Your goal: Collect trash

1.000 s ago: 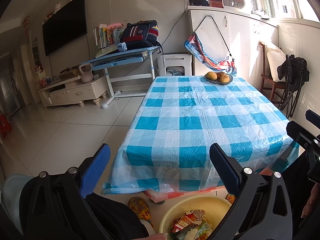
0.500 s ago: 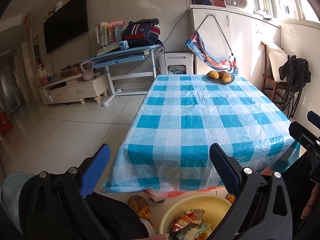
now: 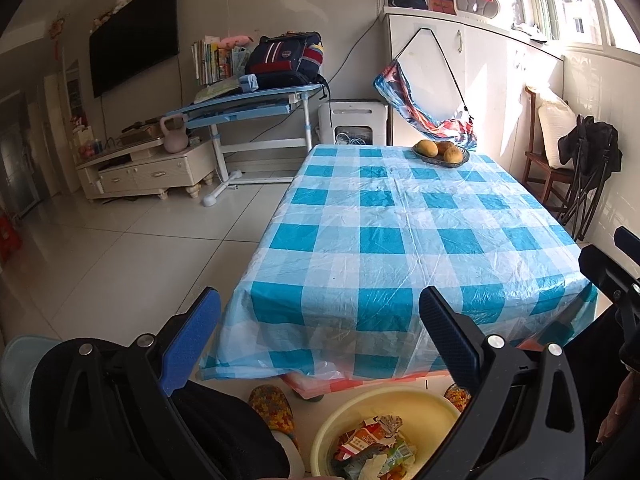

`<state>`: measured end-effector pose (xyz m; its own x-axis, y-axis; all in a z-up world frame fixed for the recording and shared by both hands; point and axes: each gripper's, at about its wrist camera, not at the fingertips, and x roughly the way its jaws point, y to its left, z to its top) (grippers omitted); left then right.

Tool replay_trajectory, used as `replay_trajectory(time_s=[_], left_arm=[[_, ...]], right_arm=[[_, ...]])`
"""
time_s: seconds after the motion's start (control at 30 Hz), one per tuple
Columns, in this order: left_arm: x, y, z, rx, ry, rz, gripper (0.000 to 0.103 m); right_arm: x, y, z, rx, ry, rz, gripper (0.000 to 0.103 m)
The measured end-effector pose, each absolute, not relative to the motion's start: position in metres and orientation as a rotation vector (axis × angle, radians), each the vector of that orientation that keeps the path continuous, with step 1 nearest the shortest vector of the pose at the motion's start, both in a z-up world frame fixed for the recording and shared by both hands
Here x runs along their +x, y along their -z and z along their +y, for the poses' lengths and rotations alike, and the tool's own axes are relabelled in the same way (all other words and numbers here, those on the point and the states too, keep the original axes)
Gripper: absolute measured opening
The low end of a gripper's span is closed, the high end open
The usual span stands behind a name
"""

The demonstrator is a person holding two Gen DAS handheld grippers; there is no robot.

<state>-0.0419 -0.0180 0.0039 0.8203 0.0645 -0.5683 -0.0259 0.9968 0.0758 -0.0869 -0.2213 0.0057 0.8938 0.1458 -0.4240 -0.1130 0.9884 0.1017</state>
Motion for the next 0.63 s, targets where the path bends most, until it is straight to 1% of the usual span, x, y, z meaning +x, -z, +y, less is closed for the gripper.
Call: replay_trajectory(time_s=[0.1, 0.23, 0.43, 0.63], left_arm=[[-0.044, -0.003, -0.013, 0.015, -0.022, 0.612, 0.096], [-0.047, -0.007, -0.012, 0.03, -0.036, 0.585, 0.096], [-0.033, 0.001, 0.0, -0.03, 0.016, 0.686, 0.096], [-0.029, 0.008, 0.002, -0.056, 0.023, 0.724, 0.096]], right_arm=[[-0.087, -0.006, -0.222, 0.078, -0.134, 0.444, 0.095], [-0.087, -0.006, -0.222, 0.076, -0.135, 0.446, 0.095], [-0.085, -0.005, -0.215, 0.051, -0.131, 0.454, 0.095], [-0.085, -0.002, -0.214, 0.038, -0.132, 0.461, 0.095]])
